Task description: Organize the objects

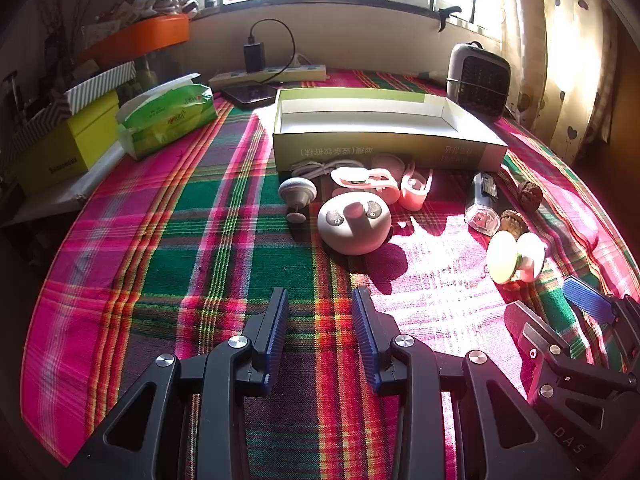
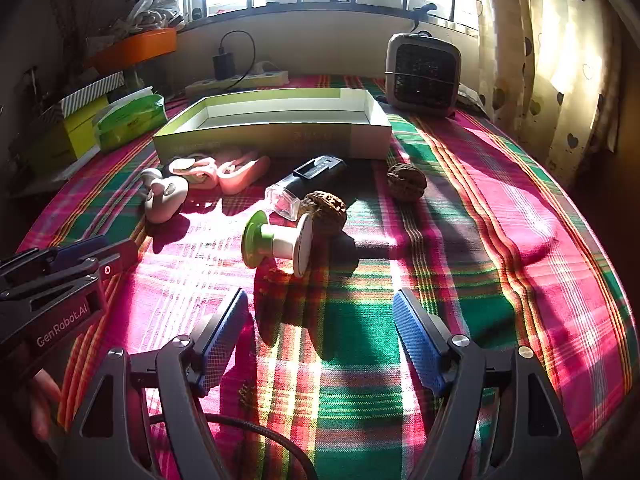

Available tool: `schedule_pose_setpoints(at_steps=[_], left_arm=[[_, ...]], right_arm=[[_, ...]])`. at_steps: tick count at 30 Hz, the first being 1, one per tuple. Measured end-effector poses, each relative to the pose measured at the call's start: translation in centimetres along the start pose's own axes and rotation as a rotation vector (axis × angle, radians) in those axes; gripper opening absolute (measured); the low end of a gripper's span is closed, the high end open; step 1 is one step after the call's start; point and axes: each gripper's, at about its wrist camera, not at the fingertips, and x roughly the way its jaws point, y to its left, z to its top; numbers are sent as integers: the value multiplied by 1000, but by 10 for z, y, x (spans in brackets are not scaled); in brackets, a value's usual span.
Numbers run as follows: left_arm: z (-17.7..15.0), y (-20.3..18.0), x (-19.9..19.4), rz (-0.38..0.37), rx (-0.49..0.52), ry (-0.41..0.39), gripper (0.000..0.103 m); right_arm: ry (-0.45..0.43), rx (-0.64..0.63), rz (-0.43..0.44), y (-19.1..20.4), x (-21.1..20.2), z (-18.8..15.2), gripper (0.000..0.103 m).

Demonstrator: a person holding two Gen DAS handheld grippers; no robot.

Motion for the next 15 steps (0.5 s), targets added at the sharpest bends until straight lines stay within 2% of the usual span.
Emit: schedule_pose_setpoints(at_steps=[15], left_arm=[[2, 0, 0, 1, 1, -2, 31]], right_arm=[[-1, 0, 1, 0, 0, 0, 75]])
